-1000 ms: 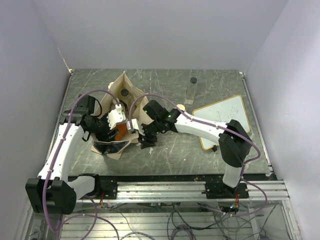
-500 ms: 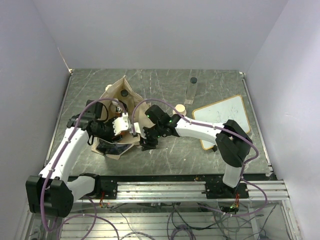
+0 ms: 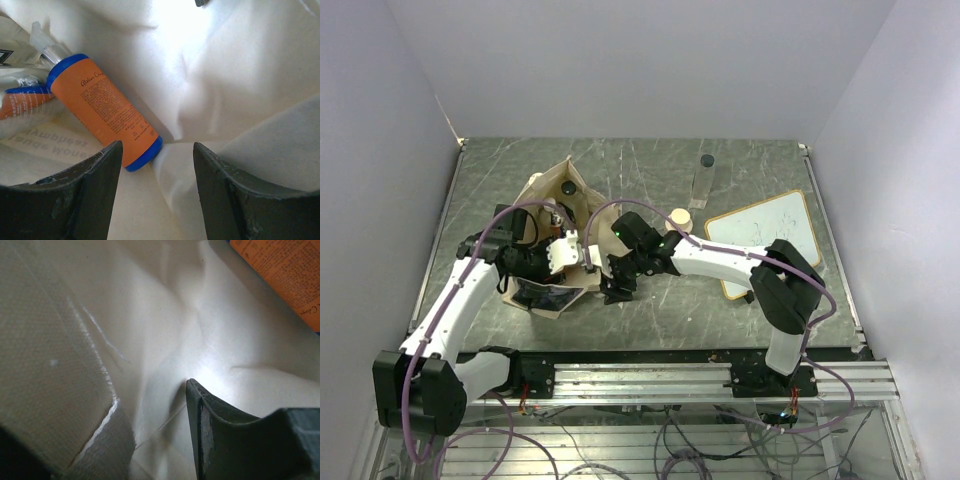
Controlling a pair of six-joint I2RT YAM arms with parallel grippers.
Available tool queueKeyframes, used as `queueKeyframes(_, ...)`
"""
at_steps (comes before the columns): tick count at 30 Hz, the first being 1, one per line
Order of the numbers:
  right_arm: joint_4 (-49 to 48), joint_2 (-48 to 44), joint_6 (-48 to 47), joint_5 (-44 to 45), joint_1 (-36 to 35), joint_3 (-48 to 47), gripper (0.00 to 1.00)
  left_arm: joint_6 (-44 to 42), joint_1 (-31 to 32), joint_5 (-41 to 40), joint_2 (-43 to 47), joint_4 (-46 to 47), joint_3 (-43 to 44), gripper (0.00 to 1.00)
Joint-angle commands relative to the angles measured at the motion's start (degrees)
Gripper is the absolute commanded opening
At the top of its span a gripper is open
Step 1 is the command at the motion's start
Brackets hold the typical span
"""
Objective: Place the personal care products into the canvas bag
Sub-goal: Adjust the care product in the canvas bag.
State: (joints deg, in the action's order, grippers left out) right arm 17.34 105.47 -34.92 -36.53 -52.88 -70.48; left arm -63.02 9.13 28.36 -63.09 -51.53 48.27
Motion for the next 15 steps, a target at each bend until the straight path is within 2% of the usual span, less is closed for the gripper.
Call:
queueKeyframes(1, -1.3, -1.7, 1.9, 2.9, 1.6, -1.6, 0.53, -0.8, 0.0, -3.7, 0.4, -3.4, -2.4, 0.69)
queueKeyframes(4, -1.5, -2.8, 3.2, 1.9, 1.5, -3.4, 0.56, 0.6, 0.0, -4.1, 1.4, -3.2, -2.2, 0.69)
queueKeyframes(7, -2.6, -3.6, 5.7, 1.2, 1.4, -6.2, 0.65, 3.1, 0.0, -4.5, 2.3, -2.4, -2.1, 0.69)
queueKeyframes(11, -2.6, -3.8, 8.7, -0.6, 1.1, -10.2, 0.69, 6.6, 0.0, -4.2, 3.0, -0.9, -2.0, 0.69)
queueKeyframes(15, -1.7, -4.8, 10.2, -1.7, -0.1, -11.8, 0.69, 10.5, 0.0, -4.1, 2.5, 1.6, -1.3, 0.69)
